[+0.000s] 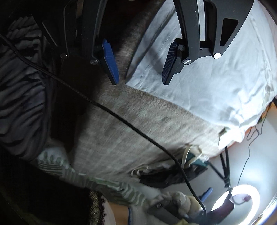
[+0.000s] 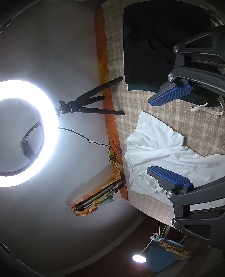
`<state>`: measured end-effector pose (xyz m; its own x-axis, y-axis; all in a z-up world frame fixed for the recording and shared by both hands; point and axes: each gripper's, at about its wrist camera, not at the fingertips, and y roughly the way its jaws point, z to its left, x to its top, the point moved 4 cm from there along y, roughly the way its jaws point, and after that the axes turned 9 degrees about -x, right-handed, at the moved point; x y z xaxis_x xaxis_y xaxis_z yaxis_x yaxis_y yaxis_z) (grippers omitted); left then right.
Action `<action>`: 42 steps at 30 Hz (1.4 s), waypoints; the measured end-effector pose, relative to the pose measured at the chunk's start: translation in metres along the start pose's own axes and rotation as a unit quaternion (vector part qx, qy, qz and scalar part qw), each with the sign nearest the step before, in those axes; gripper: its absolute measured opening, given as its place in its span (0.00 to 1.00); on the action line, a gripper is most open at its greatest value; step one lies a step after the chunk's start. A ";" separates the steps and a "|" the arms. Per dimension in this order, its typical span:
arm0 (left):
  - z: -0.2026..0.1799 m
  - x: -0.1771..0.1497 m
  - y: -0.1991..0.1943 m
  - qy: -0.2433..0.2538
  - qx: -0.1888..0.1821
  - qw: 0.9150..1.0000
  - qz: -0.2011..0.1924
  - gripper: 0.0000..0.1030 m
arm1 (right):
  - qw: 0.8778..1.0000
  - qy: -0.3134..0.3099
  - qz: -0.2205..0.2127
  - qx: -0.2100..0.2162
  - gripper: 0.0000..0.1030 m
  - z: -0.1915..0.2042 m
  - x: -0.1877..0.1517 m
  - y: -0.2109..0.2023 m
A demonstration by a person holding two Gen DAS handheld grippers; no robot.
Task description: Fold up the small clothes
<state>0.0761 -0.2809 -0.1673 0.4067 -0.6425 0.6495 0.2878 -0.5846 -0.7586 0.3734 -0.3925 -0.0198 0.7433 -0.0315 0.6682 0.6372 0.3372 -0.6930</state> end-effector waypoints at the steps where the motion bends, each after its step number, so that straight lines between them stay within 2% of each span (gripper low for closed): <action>1: 0.003 0.000 0.000 -0.013 -0.003 1.000 -0.005 0.48 | 1.000 -0.002 0.003 0.000 0.73 0.003 0.000 0.004; 3: 0.009 0.000 0.000 -0.029 -0.004 1.000 -0.010 0.39 | 1.000 -0.005 0.012 0.006 0.73 0.009 0.000 0.017; 4: 0.012 0.001 0.000 -0.034 -0.003 0.999 -0.013 0.28 | 1.000 -0.007 0.019 0.007 0.73 0.013 -0.001 0.027; 6: 0.017 0.002 -0.001 -0.041 -0.006 0.999 -0.020 0.13 | 0.999 -0.014 0.032 0.004 0.73 0.019 -0.003 0.046; 8: 0.023 0.002 -0.001 -0.058 -0.018 0.998 -0.027 0.09 | 0.999 -0.019 0.050 0.002 0.73 0.023 -0.006 0.069; 12: 0.029 0.001 -0.006 -0.082 -0.029 0.995 -0.043 0.06 | 0.997 -0.001 0.078 -0.019 0.70 0.017 -0.009 0.115; 16: 0.036 -0.001 -0.016 -0.109 -0.035 0.992 -0.062 0.05 | 0.993 0.013 0.099 -0.062 0.69 0.001 -0.014 0.151; 22: 0.044 -0.003 -0.025 -0.135 -0.045 0.987 -0.081 0.05 | 0.986 0.010 0.120 -0.117 0.67 -0.012 -0.019 0.182; 25: 0.045 -0.003 -0.025 -0.139 -0.050 0.985 -0.084 0.05 | 0.985 -0.009 0.111 -0.128 0.66 -0.006 -0.018 0.186; 26: 0.044 -0.003 -0.025 -0.141 -0.053 0.985 -0.086 0.05 | 0.986 -0.015 0.108 -0.129 0.59 -0.004 -0.017 0.187; 27: 0.044 -0.003 -0.025 -0.142 -0.055 0.984 -0.088 0.05 | 0.986 -0.017 0.106 -0.128 0.47 -0.002 -0.017 0.188; 29: 0.043 -0.003 -0.026 -0.143 -0.057 0.984 -0.091 0.04 | 0.987 -0.027 0.102 -0.123 0.34 0.004 -0.017 0.189; 30: 0.043 -0.003 -0.026 -0.144 -0.059 0.983 -0.093 0.04 | 0.987 -0.034 0.101 -0.122 0.21 0.007 -0.017 0.190; 32: 0.043 -0.003 -0.028 -0.147 -0.064 0.982 -0.097 0.04 | 0.988 -0.039 0.101 -0.113 0.05 0.012 -0.017 0.190; 34: 0.042 -0.002 -0.032 -0.151 -0.070 0.980 -0.106 0.04 | 0.988 -0.043 0.093 -0.119 0.02 0.014 -0.014 0.187; 38: 0.037 0.002 -0.037 -0.155 -0.076 0.977 -0.122 0.04 | 0.989 -0.057 0.055 -0.126 0.01 0.028 0.009 0.171; 42: 0.039 -0.001 -0.035 -0.159 -0.073 0.977 -0.121 0.04 | 0.988 -0.078 0.024 -0.133 0.01 0.044 0.028 0.158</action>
<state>0.0992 -0.2411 -0.1434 0.5971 -0.3039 0.7423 0.2913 -0.7801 -0.5537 0.4858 -0.2988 -0.0985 0.7469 0.1307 0.6520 0.6481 0.0758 -0.7577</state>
